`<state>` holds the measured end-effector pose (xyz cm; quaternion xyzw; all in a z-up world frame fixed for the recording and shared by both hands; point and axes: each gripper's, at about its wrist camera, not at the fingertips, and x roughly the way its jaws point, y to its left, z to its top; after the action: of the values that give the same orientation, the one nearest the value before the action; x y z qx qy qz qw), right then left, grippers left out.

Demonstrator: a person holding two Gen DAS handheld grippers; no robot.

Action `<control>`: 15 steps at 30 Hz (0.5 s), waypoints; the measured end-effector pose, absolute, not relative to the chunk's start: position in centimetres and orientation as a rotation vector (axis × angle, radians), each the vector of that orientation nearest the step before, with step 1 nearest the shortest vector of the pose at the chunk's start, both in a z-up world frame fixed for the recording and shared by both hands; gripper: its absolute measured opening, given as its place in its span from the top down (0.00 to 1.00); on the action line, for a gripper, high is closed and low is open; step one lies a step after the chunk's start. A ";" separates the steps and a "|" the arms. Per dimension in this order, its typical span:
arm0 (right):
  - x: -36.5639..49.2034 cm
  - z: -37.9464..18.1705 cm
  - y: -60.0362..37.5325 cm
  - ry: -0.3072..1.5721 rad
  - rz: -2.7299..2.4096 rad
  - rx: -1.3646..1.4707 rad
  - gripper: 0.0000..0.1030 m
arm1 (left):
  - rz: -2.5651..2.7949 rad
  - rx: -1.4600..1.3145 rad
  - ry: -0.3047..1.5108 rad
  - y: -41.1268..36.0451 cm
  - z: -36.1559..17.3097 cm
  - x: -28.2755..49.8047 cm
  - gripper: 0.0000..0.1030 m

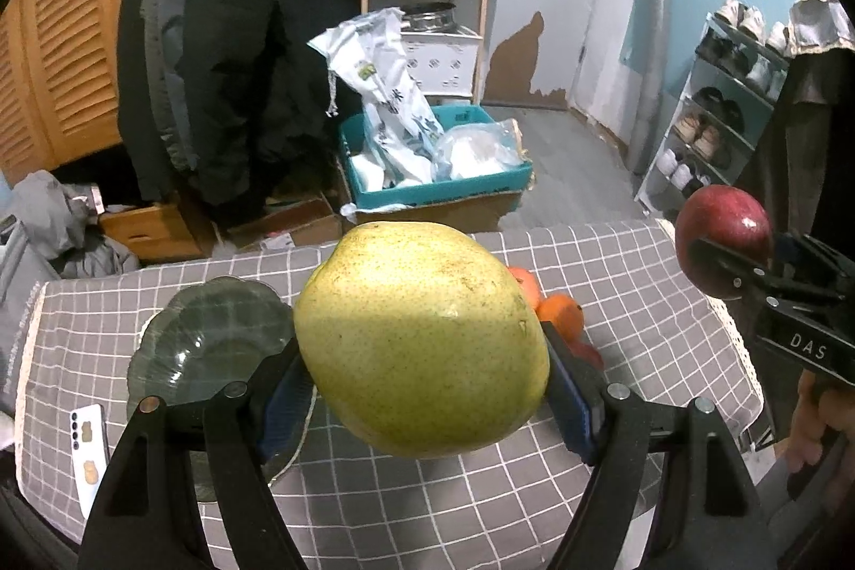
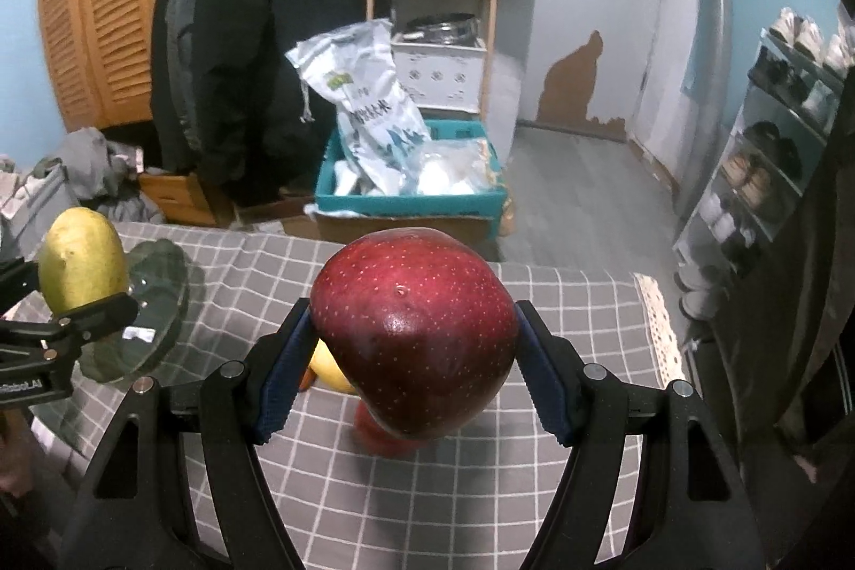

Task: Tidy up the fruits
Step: 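Carry the pear with the left tool while the right tool carries the apple toward the bowl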

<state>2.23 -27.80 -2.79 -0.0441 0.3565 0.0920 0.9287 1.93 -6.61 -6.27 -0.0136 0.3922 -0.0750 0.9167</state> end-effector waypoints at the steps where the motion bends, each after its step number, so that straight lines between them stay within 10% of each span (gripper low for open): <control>1: 2.3 -2.6 -27.4 0.726 0.196 -0.091 0.29 | -0.149 -0.031 0.804 -6.4 -6.2 1.9 0.23; 15: 3.6 -1.2 -22.2 0.706 0.276 -0.110 0.29 | -0.063 -0.056 0.767 -1.9 -5.4 1.4 0.23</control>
<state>3.58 -22.16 -1.20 -0.0538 0.3446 0.1345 0.9275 1.39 -1.93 -5.36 -0.0276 0.3740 -0.0305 0.9265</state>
